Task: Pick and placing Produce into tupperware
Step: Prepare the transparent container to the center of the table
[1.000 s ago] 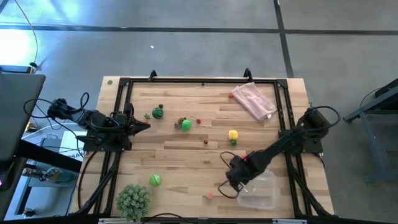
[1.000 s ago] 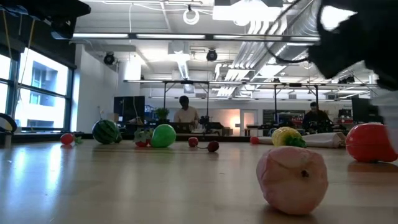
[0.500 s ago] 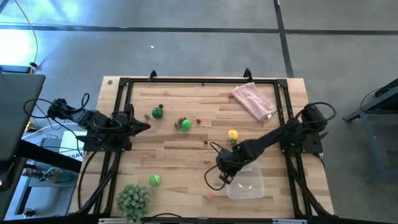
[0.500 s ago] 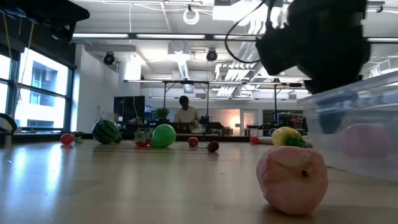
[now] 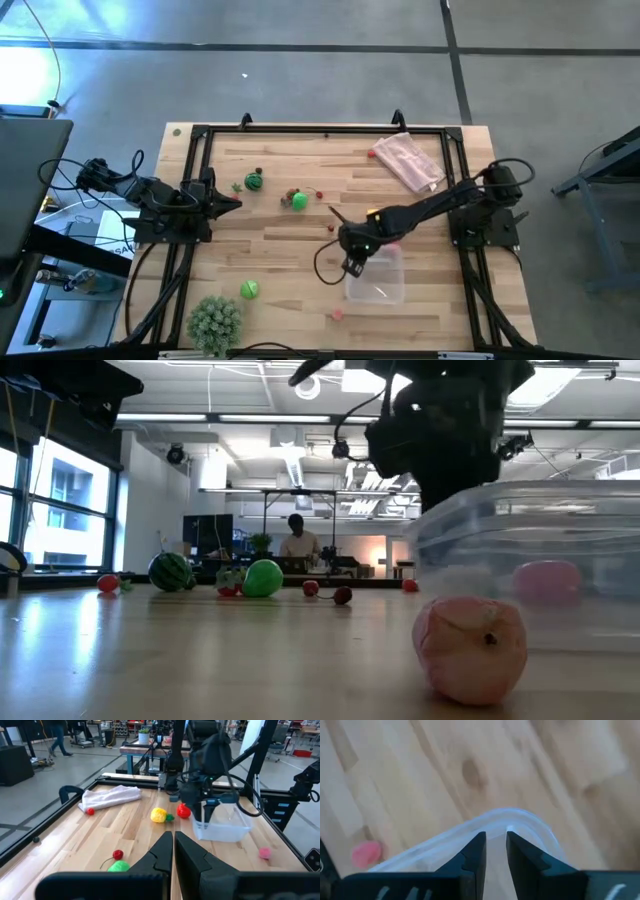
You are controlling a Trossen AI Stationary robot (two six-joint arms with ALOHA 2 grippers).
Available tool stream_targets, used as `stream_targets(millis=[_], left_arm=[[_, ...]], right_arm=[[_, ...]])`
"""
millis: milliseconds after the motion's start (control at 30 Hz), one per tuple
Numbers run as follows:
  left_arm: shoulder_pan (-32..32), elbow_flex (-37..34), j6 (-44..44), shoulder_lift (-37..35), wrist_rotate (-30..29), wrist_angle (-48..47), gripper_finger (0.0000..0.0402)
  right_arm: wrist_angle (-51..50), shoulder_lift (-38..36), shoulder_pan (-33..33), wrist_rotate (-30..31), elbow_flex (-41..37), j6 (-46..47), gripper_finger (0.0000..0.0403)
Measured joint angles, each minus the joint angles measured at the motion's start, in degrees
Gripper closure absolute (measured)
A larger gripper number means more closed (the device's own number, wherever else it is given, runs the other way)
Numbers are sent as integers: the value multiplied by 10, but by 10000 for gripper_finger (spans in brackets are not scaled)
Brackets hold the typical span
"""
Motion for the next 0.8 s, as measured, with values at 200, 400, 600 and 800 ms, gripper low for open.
stream_targets(millis=[200,400,600,800], left_arm=[[0,0,0,0,0,0,394],[0,0,0,0,0,0,394],[0,0,0,0,0,0,394],[0,0,0,0,0,0,394]], right_arm=[[13,0,-48,21,0,-45,336],[23,0,-90,21,0,-90,336],[52,0,-126,20,0,-116,336],[80,0,-162,20,0,-157,336]])
